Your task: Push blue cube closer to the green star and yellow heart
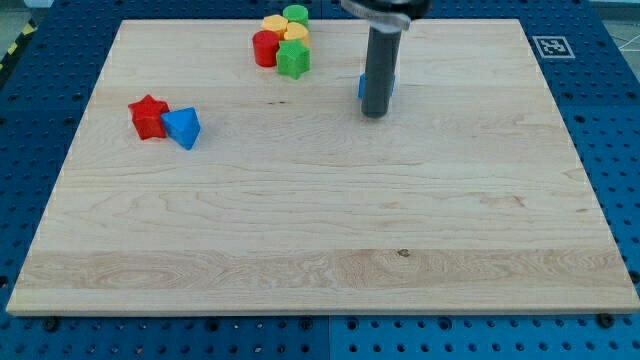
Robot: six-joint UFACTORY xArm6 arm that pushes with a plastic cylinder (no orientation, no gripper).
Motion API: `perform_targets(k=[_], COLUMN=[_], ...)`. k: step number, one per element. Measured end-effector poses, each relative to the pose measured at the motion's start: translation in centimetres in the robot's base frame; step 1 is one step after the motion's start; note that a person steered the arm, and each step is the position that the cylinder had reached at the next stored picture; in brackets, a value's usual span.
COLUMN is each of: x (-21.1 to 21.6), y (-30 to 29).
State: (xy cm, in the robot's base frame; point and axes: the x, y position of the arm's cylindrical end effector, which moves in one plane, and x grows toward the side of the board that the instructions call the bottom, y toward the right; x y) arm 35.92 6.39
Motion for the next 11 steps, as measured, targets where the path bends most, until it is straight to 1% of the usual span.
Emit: perform_targets(k=[1,2,3,4,5,6,7,8,9,10,11], x=[-4.5,-4.8,-1.7,-0.1,-1.5,-4.9,-8.5,-9.3,-8.4,-6.5,-6.9], y=[0.0,0.0,0.2,3.8,8.3,8.9,6.1,3.6,6.1,7.7,3.2])
